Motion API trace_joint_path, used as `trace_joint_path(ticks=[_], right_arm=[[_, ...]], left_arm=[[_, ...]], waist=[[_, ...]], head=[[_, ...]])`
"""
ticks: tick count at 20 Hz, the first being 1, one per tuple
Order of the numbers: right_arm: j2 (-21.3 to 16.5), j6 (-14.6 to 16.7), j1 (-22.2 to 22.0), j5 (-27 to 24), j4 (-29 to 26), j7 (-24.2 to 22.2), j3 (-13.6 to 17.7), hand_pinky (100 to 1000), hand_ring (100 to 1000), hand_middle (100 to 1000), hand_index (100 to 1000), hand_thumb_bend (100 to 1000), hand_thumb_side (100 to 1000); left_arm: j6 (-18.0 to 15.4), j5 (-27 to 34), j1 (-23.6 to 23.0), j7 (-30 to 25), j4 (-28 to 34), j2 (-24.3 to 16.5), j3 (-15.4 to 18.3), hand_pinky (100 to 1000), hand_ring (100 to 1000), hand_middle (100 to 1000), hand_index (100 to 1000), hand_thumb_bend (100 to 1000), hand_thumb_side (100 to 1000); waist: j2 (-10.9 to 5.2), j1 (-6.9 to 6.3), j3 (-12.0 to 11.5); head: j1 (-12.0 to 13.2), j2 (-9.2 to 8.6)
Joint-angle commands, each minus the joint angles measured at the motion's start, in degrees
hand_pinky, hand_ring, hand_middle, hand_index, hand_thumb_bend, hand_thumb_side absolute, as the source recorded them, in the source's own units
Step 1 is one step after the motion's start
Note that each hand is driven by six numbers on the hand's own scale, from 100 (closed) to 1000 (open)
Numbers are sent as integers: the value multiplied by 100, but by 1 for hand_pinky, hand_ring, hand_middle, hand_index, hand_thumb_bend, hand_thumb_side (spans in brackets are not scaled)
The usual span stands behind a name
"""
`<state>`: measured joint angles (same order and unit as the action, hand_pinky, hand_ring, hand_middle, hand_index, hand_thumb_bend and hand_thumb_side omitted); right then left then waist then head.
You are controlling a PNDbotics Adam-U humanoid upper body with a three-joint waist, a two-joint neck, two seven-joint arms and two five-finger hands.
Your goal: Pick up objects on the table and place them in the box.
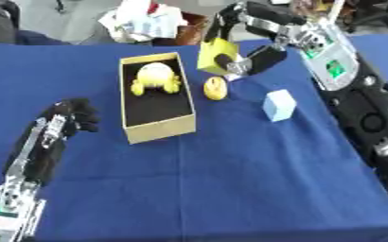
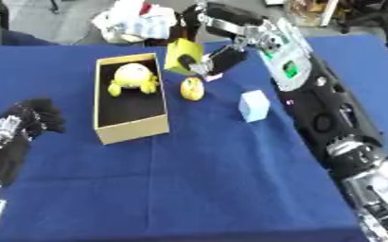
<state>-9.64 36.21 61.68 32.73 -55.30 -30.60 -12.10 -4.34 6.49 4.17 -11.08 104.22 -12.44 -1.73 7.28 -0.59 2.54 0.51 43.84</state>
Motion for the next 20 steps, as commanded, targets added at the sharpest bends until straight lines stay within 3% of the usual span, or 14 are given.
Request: trace_joint_path(ticks=[1,6,7,9,12,17,20], right_arm=[[284,1576,233,568,323,-1427,236,682,559,387,744,100,156],[705,1576,284,1632,769,-960,491,705,610,464,824,100,162],[786,1576,274,1836,839,-861,529,715,636,532,901,100,166],[936,1576,238,2227,937,-659,580,732,684,632,973,100,167],[1100,1576,179,2753,1001,-416,559,778,786,818,1000,100,170],[1205,1576,153,3414,961,-1,436,823,871,973,1000,100,483],[1141,1576,195,3493,859,235,327,824,873,977,1000,100,438]], left_arm=[[-7,36,98,-53,132,-7,-38,631,649,630,778,100,784],[-3,52,149,-91,134,3,-73,631,649,630,778,100,785],[-3,55,154,-97,135,5,-79,631,649,630,779,100,785],[-2,58,161,-108,136,8,-91,632,650,630,779,100,786],[-3,64,172,-116,138,15,-99,632,649,630,780,100,784],[0,69,166,-117,131,14,-101,631,650,630,782,100,788],[0,68,157,-117,129,10,-99,632,650,630,782,100,788]], waist=[[-67,-55,-50],[-27,-87,-137],[-22,-94,-144],[-14,-105,-153],[-9,-124,-162],[-16,-123,-147],[-20,-114,-132]], head=[[-103,27],[-234,27],[-263,27],[-313,27],[-367,21],[-396,13],[-412,15]])
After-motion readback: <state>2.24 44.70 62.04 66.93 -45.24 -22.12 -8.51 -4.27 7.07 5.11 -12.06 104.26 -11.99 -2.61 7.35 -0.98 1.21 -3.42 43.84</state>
